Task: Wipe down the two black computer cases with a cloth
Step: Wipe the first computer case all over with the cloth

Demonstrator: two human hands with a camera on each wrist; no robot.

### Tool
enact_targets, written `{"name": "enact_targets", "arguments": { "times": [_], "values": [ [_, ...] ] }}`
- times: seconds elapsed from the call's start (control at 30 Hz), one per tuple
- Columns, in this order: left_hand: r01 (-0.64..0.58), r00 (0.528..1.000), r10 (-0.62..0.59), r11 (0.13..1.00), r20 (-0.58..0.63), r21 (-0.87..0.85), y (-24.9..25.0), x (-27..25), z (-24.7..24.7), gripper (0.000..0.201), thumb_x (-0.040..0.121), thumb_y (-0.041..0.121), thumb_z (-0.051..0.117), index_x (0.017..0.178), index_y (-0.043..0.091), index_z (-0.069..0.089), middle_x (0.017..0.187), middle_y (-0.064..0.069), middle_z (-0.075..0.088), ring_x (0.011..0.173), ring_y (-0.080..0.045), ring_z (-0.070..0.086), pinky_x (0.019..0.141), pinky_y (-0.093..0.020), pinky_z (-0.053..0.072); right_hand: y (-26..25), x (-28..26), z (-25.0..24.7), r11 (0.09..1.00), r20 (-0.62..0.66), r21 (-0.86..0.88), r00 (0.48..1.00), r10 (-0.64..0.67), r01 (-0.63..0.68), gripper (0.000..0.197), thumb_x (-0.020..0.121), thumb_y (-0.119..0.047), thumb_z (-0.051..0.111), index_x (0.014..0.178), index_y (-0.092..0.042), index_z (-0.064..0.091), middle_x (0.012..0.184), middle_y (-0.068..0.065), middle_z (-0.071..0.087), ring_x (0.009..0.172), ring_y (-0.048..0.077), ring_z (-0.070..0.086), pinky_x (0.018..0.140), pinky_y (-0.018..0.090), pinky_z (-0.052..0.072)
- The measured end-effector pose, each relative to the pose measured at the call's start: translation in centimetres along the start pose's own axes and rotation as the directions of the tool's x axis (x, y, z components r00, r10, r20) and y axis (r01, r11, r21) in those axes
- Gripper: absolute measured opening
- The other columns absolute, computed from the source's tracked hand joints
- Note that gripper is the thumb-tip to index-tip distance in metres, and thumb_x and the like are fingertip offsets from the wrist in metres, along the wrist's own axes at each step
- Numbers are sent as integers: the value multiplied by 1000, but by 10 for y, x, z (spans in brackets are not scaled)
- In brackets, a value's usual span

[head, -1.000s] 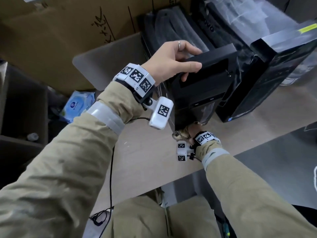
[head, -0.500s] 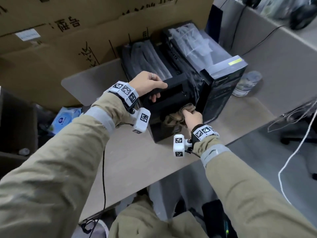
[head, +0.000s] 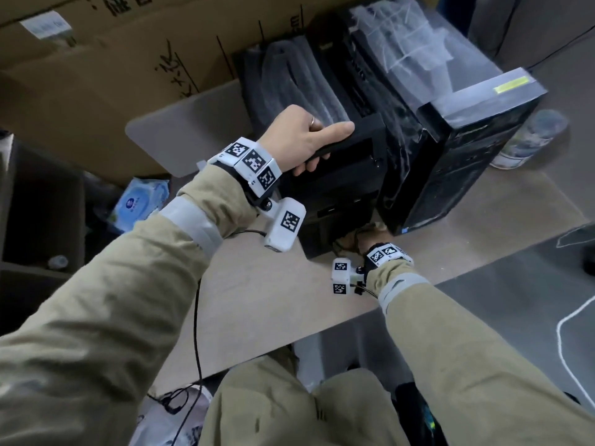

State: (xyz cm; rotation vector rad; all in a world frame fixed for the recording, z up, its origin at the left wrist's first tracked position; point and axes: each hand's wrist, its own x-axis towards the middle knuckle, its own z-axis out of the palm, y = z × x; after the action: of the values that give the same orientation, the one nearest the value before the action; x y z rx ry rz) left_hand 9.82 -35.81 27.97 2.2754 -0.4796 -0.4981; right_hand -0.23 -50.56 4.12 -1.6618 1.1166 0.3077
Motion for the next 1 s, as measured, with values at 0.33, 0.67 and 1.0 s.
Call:
{"name": "enact_targets", "arguments": {
  "times": [0.33,0.67,1.0],
  "values": [
    [-35,997,35,999,-66,4,-4,2,6,72,88,63,60,74,-7,65,49,-9,58,37,-19,44,46,-21,43,23,0,43,930,133,-326,982,-131,168,46,105,-18,40,149,-2,37,152,20,39,139,36,40,113,42,34],
    [-10,999,11,1000,-36,25,4,-6,2,69,89,65,57,71,-2,62,49,-8,58,34,-16,43,43,-16,39,-8,-32,14,955,64,288,997,52,-68,38,103,-12,43,137,2,51,135,20,57,122,34,57,88,25,46],
    [-67,992,70,997,-105,36,-5,-4,5,73,90,64,56,70,-6,61,48,-8,60,33,-15,44,46,-14,39,7,-26,41,910,37,-394,992,-120,125,50,105,-26,41,150,-5,35,155,16,39,144,34,36,116,47,31]
  ]
}}
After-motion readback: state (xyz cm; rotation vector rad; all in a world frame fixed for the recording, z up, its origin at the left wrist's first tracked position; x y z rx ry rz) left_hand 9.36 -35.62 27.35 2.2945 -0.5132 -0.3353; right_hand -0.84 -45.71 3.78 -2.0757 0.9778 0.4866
